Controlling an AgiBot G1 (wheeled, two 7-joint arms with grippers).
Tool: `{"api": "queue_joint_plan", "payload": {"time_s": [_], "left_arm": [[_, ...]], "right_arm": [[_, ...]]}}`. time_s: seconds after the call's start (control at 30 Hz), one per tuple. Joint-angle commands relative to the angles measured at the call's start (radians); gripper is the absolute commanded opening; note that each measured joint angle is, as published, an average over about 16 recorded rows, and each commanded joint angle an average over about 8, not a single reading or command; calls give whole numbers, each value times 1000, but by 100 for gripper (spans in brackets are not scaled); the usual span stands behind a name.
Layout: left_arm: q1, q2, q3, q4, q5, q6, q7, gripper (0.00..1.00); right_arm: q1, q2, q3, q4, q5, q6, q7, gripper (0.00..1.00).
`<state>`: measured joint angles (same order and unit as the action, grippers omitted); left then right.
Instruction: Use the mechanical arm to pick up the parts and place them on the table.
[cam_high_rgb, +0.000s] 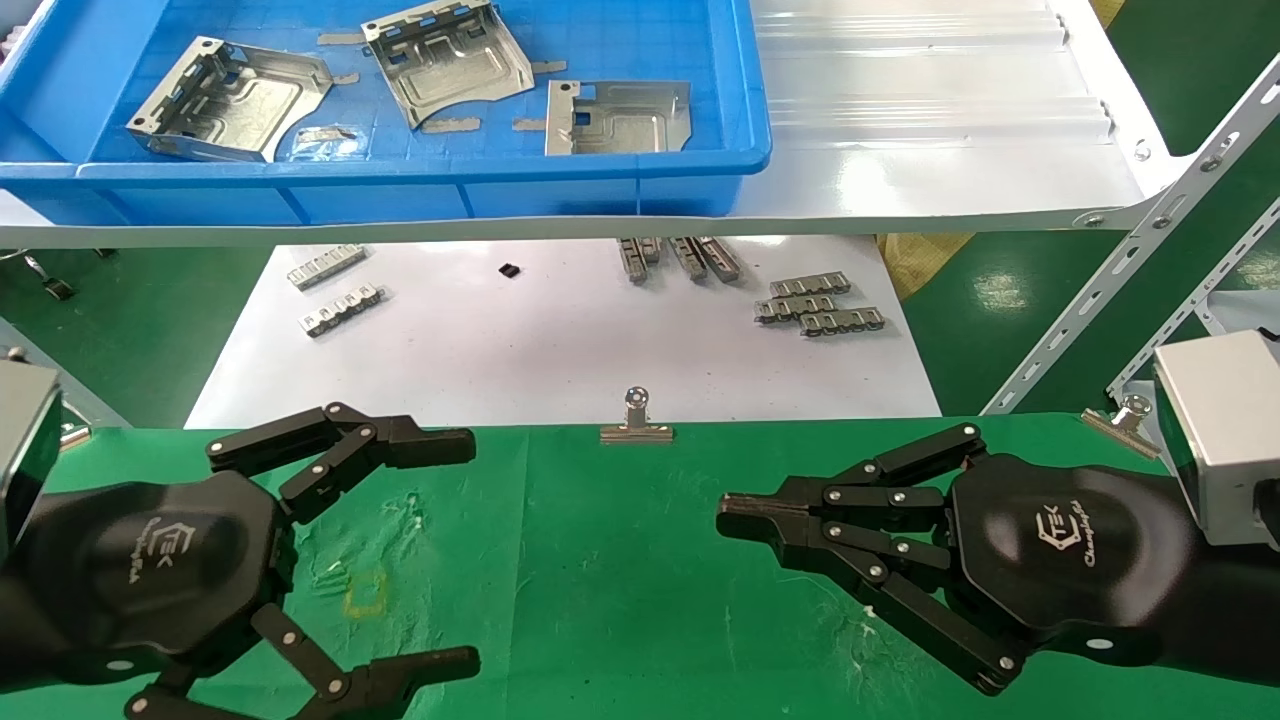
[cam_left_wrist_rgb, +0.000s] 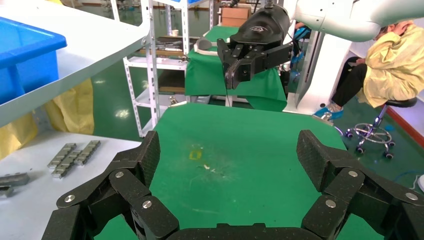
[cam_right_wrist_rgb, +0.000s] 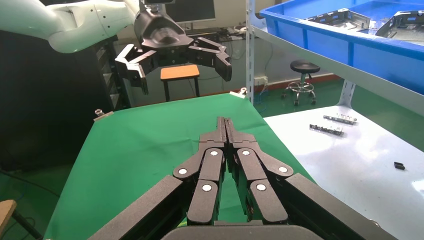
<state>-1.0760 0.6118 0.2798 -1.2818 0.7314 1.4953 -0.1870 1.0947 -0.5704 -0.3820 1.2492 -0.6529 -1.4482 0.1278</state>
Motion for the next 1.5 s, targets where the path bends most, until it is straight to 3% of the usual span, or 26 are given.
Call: {"api": "queue_joint_plan", "payload": {"time_s": [0.03,0.3,0.53,0.87,1.07,1.1,1.27,1.33,1.37,1.5], "left_arm": [[0,0,0,0,0,0,0,100],[-25,4,-3,2,5,-10,-4,100],[-243,71,18,86,85,-68,-46,100],[-665,300,154,500,375,-173,-25,100],[-843,445,223,793,513,-264,38,100],[-866,466,231,836,531,-289,50,100],[-945,561,259,1010,600,-450,105,100],[-964,591,266,1063,619,-519,120,95],[-972,605,269,1085,627,-551,128,82],[-992,648,283,1154,655,-650,156,32]], "right_arm": [[0,0,0,0,0,0,0,0],[0,0,0,0,0,0,0,0],[0,0,0,0,0,0,0,0],[0,0,0,0,0,0,0,0],[0,0,0,0,0,0,0,1],[0,0,0,0,0,0,0,10],[0,0,0,0,0,0,0,73],[0,0,0,0,0,0,0,96],[0,0,0,0,0,0,0,100],[0,0,0,0,0,0,0,100]]}}
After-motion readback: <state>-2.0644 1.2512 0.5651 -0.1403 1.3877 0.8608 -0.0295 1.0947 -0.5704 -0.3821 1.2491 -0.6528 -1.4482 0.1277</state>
